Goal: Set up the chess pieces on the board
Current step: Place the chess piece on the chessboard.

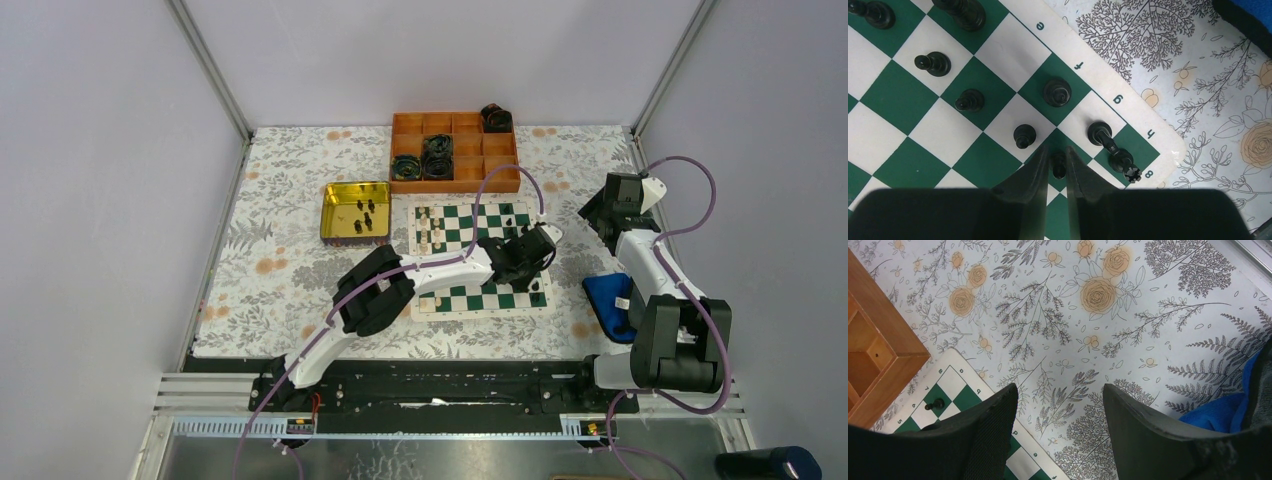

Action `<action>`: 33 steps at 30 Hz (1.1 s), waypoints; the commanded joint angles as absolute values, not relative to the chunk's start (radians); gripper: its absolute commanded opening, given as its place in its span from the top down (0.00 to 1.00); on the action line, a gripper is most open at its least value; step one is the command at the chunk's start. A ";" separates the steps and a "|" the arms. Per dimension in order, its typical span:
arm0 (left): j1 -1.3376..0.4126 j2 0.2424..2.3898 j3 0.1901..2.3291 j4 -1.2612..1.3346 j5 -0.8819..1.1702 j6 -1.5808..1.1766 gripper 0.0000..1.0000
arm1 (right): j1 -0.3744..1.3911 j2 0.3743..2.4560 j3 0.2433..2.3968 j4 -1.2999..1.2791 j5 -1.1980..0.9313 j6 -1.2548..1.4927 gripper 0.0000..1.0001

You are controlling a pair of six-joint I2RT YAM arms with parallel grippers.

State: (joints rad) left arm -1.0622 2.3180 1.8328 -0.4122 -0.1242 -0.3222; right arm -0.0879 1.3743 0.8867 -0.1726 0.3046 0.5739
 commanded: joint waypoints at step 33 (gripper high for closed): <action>-1.060 2.226 1.788 -0.387 -0.177 -0.334 0.62 | -0.095 1.345 0.893 -0.149 0.305 0.569 0.30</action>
